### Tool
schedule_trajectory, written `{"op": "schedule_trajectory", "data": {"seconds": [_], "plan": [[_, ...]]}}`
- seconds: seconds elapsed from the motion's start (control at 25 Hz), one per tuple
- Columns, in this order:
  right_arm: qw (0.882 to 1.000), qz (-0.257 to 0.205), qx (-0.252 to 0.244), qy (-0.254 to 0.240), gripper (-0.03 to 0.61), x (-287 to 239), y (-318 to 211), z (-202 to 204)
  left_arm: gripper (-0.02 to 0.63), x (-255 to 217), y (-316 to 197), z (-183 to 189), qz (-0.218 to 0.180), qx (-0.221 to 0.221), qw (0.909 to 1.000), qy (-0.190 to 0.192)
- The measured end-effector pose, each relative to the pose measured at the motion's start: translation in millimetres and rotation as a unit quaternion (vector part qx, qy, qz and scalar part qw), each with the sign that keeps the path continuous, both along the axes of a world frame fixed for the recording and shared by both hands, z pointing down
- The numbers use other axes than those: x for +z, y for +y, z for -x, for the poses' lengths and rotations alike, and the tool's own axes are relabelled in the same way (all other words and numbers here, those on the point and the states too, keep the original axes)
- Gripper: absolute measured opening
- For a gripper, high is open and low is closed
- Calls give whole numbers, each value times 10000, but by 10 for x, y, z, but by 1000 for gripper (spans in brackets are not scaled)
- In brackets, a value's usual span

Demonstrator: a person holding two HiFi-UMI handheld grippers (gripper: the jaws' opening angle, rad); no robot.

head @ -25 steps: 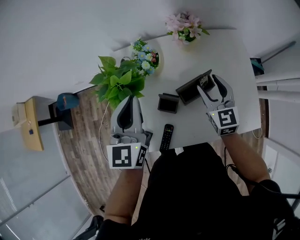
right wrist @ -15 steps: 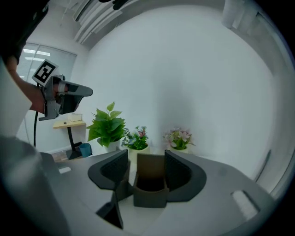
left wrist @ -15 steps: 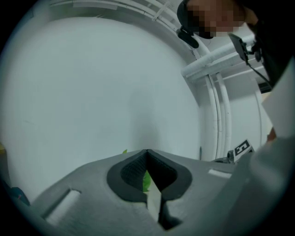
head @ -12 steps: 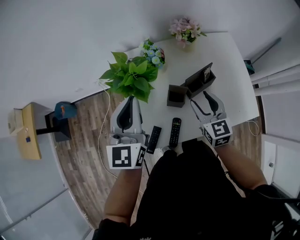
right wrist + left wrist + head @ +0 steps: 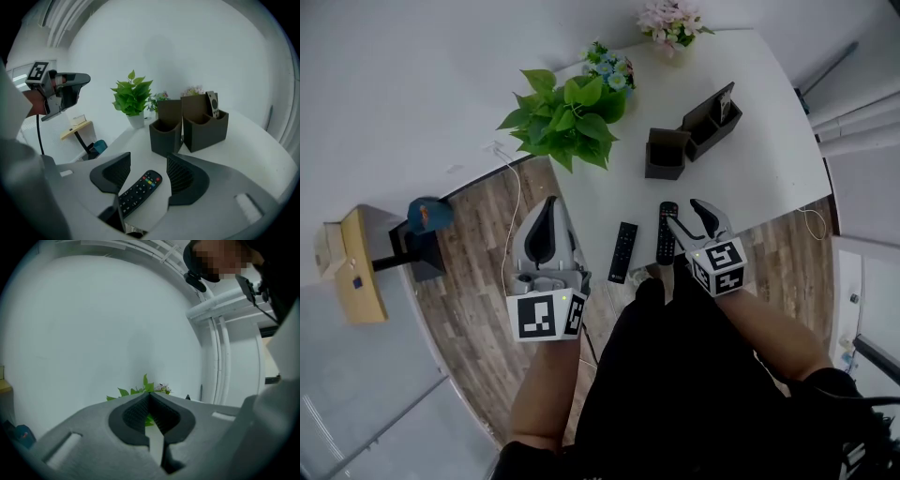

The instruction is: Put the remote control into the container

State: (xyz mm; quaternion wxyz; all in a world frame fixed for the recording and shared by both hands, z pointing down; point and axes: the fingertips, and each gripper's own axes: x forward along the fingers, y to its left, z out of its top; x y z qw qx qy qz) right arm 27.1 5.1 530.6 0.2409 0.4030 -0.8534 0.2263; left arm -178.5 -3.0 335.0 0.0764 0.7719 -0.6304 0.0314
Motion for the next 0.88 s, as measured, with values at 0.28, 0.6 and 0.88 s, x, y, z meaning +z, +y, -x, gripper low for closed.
{"op": "schedule_trajectory", "data": {"seconds": [0.28, 0.6, 0.88], "plan": [[9968, 657, 426, 150, 253, 543, 161, 17, -1, 240, 212, 170, 214, -25, 9998, -22], [9934, 875, 605, 435, 276, 911, 107, 164, 0, 486, 364, 435, 452, -142, 9989, -75], [9951, 590, 345, 715, 230, 930, -58, 272, 0, 551, 431, 587, 495, -199, 9984, -162]]}}
